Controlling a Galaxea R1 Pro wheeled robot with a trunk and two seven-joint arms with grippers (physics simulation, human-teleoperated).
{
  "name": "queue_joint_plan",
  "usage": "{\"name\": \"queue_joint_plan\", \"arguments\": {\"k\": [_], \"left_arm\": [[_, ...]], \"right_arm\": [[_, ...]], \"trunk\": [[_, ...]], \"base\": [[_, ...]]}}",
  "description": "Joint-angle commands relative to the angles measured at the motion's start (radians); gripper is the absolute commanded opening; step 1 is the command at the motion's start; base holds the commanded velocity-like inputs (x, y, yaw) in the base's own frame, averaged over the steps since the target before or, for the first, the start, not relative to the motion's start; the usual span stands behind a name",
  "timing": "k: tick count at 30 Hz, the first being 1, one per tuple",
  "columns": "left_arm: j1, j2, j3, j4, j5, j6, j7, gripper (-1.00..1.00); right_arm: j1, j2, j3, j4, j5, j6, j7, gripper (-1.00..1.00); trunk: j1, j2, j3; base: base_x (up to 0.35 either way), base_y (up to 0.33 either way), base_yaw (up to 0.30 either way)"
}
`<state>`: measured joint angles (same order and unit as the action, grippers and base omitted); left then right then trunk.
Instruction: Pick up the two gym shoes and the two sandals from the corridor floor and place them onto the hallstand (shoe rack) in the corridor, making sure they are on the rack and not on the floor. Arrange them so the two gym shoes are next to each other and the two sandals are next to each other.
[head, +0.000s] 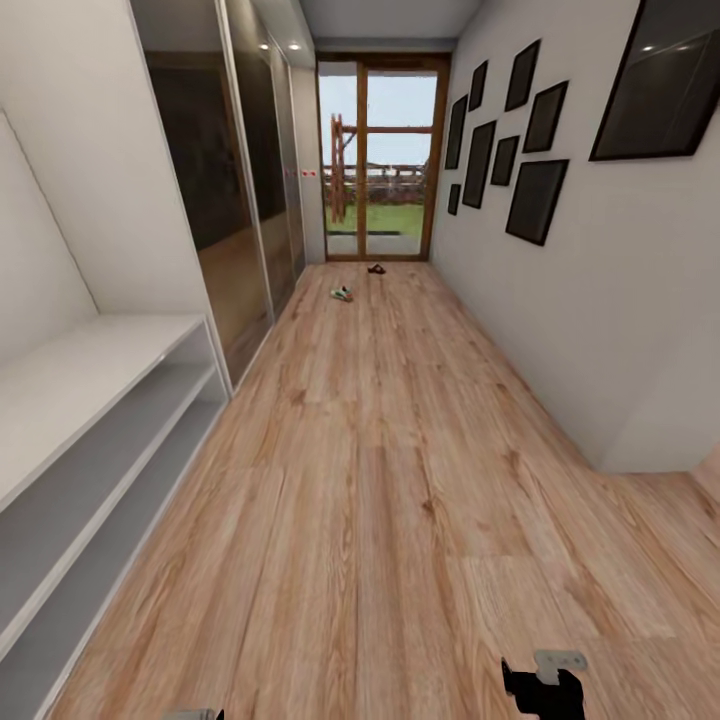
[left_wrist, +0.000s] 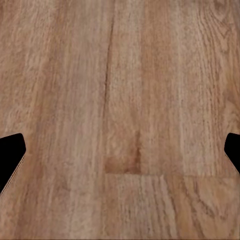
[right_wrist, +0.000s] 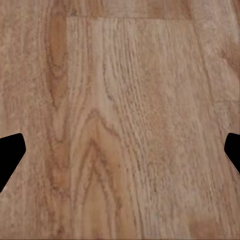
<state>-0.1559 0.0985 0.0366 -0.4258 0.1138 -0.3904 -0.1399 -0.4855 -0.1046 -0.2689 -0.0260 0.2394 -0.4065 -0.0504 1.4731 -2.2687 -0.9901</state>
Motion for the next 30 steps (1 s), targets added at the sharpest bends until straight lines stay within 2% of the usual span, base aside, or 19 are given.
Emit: {"name": "queue_joint_plan", "arguments": {"k": [1,30], "left_arm": [[-0.001,0.000,0.003,0.001,0.010,-0.001,-0.011,1.00],[-0.001,0.000,0.005,0.001,0.010,-0.001,-0.010,1.00]], "right_arm": [[-0.001,0.000,-0.006,0.001,0.011,-0.003,-0.005,1.00],[-0.001,0.000,-0.006,0.001,0.010,-0.003,-0.006,1.00]], "trunk": [[0.000,0.000,-0.001],[0.000,0.000,-0.001]], "base": [[0.338,-0.006,0.000],[0.338,-0.096,0.000]]}}
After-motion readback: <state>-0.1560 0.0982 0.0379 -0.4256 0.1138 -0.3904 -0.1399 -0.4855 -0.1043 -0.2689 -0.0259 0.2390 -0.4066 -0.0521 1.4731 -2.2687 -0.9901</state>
